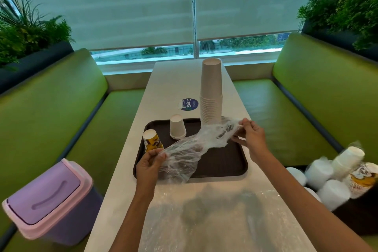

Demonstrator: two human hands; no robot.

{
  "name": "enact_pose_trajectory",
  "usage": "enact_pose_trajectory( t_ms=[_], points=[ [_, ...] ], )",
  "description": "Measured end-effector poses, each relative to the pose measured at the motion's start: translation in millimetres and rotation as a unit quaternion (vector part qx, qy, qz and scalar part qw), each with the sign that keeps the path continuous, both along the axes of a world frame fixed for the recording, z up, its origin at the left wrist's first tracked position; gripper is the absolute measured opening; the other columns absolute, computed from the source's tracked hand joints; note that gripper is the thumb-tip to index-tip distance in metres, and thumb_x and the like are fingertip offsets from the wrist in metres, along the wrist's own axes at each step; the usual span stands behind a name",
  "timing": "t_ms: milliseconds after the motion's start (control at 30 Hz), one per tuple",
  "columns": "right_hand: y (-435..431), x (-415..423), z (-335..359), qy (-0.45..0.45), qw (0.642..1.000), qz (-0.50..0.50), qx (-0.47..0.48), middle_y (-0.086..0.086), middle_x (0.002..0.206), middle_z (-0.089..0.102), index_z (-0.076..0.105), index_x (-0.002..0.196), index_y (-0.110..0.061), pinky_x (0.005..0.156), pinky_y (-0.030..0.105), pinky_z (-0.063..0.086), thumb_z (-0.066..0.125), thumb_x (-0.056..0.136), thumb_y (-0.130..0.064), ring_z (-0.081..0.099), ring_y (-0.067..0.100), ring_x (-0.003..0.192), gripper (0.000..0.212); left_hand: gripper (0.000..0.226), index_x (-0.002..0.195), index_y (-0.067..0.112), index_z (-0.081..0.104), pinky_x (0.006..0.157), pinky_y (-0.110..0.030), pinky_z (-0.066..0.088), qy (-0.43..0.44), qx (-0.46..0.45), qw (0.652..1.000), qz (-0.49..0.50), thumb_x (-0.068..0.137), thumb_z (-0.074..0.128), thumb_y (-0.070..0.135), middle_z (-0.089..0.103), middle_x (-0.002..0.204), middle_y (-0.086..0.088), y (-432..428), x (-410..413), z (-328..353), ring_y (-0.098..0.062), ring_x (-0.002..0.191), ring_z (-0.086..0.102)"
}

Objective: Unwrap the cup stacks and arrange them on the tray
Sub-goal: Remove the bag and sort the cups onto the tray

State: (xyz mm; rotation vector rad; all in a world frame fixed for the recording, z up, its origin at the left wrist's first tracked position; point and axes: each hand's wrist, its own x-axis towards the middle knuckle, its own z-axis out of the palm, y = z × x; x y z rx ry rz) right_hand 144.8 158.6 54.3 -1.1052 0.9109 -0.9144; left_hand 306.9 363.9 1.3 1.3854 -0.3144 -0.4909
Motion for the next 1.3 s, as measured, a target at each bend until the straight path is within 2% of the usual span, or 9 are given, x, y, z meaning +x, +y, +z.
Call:
enact_pose_trajectory(
  t_ms=[233, 400, 567, 667, 767, 867, 967, 1100, 1300],
  points=[
    [-9.1, -9.1, 2.6, -0.016, 0.995, -0.048, -0.081, 0.005, 0.061, 0.040, 0.048, 0.080, -0.017, 0.035, 0.016, 0.029, 0.037, 0.104, -0.016, 0.034, 0.000, 0.032, 0.026, 0.015, 0.103, 0.012, 0.064, 0.062, -0.018, 0.054, -0.011, 0.089, 0.993, -0.079, 0.090, 0.060, 0.005, 0.068, 0.097, -0.008, 20.8, 6.0, -15.7, -0.022, 0.090, 0.062],
    [14.3, 11.3, 16.0, -0.035, 0.987, 0.002, -0.157, 0.000, 0.064, 0.054, 0.048, 0.080, -0.017, 0.041, 0.013, 0.033, 0.038, 0.103, -0.012, 0.047, 0.000, 0.039, 0.026, 0.054, 0.125, 0.035, 0.051, 0.082, -0.017, 0.039, -0.039, 0.140, 0.958, -0.247, 0.073, 0.062, 0.036, 0.056, 0.120, 0.014, -3.2, -12.8, 12.8, 0.004, 0.104, 0.052],
    [35.1, 23.0, 23.5, -0.061, 0.981, 0.060, -0.175, -0.008, 0.045, 0.053, 0.052, 0.085, -0.016, 0.044, 0.015, 0.034, 0.038, 0.103, -0.018, 0.046, 0.000, 0.041, 0.023, 0.100, 0.139, 0.034, 0.035, 0.099, -0.032, 0.045, -0.102, 0.166, 0.933, -0.303, 0.055, 0.080, 0.063, 0.052, 0.128, 0.011, -44.6, -41.9, 15.2, -0.010, 0.118, 0.051],
    [36.8, 23.8, 24.9, -0.070, 0.984, 0.061, -0.154, -0.006, 0.045, 0.055, 0.054, 0.087, -0.016, 0.042, 0.014, 0.034, 0.038, 0.103, -0.019, 0.044, 0.002, 0.038, 0.022, 0.062, 0.115, 0.035, 0.046, 0.086, -0.023, 0.048, -0.143, 0.154, 0.939, -0.270, 0.067, 0.082, 0.047, 0.057, 0.113, 0.014, -53.6, -55.1, 4.7, -0.003, 0.103, 0.056],
    [31.4, 15.1, 28.5, -0.094, 0.985, 0.099, -0.107, -0.001, 0.056, 0.066, 0.054, 0.099, -0.015, 0.040, 0.015, 0.041, 0.045, 0.100, -0.028, 0.048, 0.004, 0.039, 0.015, 0.026, 0.101, 0.029, 0.056, 0.086, -0.033, 0.055, -0.154, 0.092, 0.966, -0.186, 0.081, 0.073, 0.023, 0.066, 0.108, 0.000, -54.5, -57.1, 1.6, -0.018, 0.102, 0.064],
    [26.0, 2.7, 24.5, -0.079, 0.978, 0.162, -0.105, 0.006, 0.081, 0.073, 0.053, 0.112, -0.015, 0.061, 0.025, 0.057, 0.072, 0.071, -0.058, 0.068, 0.011, 0.065, 0.063, 0.024, 0.102, 0.027, 0.060, 0.085, -0.034, 0.056, -0.124, 0.052, 0.978, -0.162, 0.086, 0.067, 0.011, 0.069, 0.107, -0.004, -51.9, -49.9, 10.3, -0.017, 0.099, 0.067],
    [36.9, -3.2, 12.0, -0.008, 0.961, 0.201, -0.191, 0.007, 0.097, 0.071, 0.061, 0.107, -0.018, 0.076, 0.021, 0.055, 0.078, 0.062, -0.042, 0.069, 0.006, 0.083, 0.054, 0.023, 0.108, 0.022, 0.060, 0.081, -0.029, 0.055, -0.115, 0.026, 0.981, -0.155, 0.088, 0.064, 0.010, 0.070, 0.106, -0.004, -49.4, -41.8, 22.4, -0.016, 0.097, 0.068],
    [45.5, 3.8, 2.3, 0.011, 0.953, 0.159, -0.258, -0.005, 0.072, 0.073, 0.070, 0.077, -0.016, 0.077, 0.022, 0.055, 0.073, 0.076, -0.022, 0.069, 0.009, 0.073, 0.006, 0.021, 0.110, 0.017, 0.060, 0.070, -0.016, 0.052, -0.122, 0.024, 0.979, -0.161, 0.092, 0.057, 0.007, 0.070, 0.098, 0.001, -47.3, -28.0, 32.9, -0.005, 0.085, 0.068],
    [18.8, 9.7, 32.4, -0.038, 0.963, 0.051, -0.263, -0.010, 0.039, 0.051, 0.061, 0.068, -0.010, 0.045, 0.016, 0.042, 0.065, 0.087, -0.006, 0.044, 0.001, 0.036, 0.020, 0.013, 0.101, 0.018, 0.056, 0.064, -0.011, 0.047, -0.090, 0.097, 0.978, -0.158, 0.099, 0.044, 0.014, 0.061, 0.091, 0.000, -23.3, -13.2, 36.7, -0.005, 0.078, 0.057]
  ],
)
